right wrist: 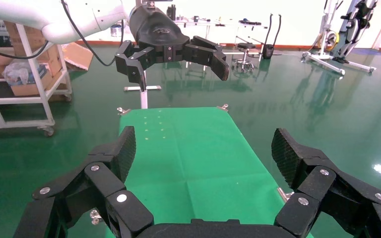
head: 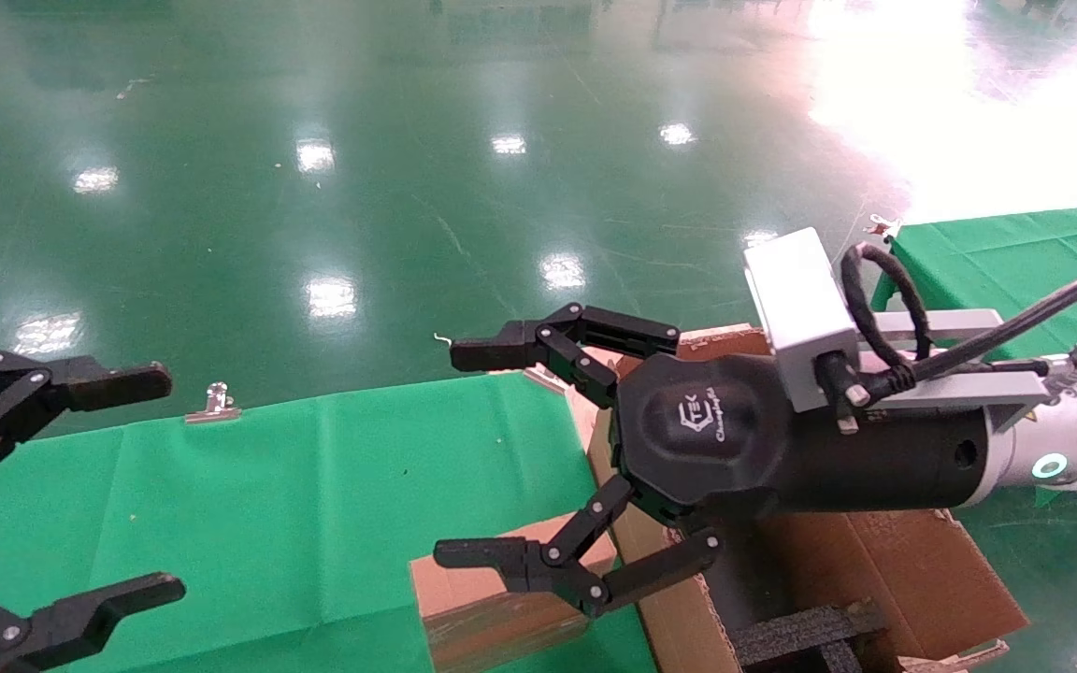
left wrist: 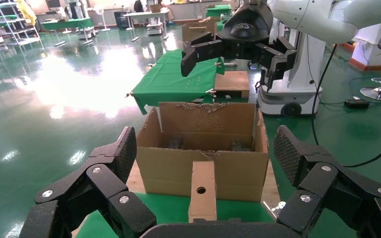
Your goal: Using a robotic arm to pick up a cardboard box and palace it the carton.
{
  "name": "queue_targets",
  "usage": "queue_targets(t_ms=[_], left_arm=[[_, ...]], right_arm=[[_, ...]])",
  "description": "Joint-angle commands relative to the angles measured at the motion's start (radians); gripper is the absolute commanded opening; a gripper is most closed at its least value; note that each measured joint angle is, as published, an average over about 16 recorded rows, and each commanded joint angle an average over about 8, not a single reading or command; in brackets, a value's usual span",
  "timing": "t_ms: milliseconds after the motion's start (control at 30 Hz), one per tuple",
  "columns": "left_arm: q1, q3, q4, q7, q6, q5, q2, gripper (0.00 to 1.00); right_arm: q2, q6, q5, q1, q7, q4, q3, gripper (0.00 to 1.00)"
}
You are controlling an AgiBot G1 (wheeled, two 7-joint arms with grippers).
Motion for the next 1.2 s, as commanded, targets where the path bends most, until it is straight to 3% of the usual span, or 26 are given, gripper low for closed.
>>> queue_targets(t_ms=[33, 367, 400, 600, 633, 667, 967, 1200], left_arm=[[0.000, 0.000, 0.000, 0.000, 0.000, 0.000, 0.000, 1.00], [0.000, 0.000, 0.000, 0.000, 0.000, 0.000, 0.000, 0.98], [0.000, 0.000, 0.000, 0.000, 0.000, 0.000, 0.000, 0.90], [0.000, 0.000, 0.000, 0.000, 0.000, 0.000, 0.000, 0.15], [0.000, 0.000, 0.000, 0.000, 0.000, 0.000, 0.000, 0.04], [0.000, 0.000, 0.000, 0.000, 0.000, 0.000, 0.000, 0.00], [0.000, 0.000, 0.000, 0.000, 0.000, 0.000, 0.000, 0.00], [0.000, 0.000, 0.000, 0.000, 0.000, 0.000, 0.000, 0.00]], right_arm=[[0.000, 0.000, 0.000, 0.000, 0.000, 0.000, 0.000, 1.00], [0.000, 0.000, 0.000, 0.000, 0.000, 0.000, 0.000, 1.00], [0.000, 0.000, 0.000, 0.000, 0.000, 0.000, 0.000, 1.00], [0.000, 0.000, 0.000, 0.000, 0.000, 0.000, 0.000, 1.00], [0.000, 0.000, 0.000, 0.000, 0.000, 0.000, 0.000, 1.00], [0.000, 0.000, 0.000, 0.000, 0.000, 0.000, 0.000, 1.00], [0.004, -0.019, -0.070, 0.027, 0.018, -0.011, -0.037, 1.00], [-0.025, -0.064, -0.317, 0.175, 0.081, -0.041, -0.164, 1.00]])
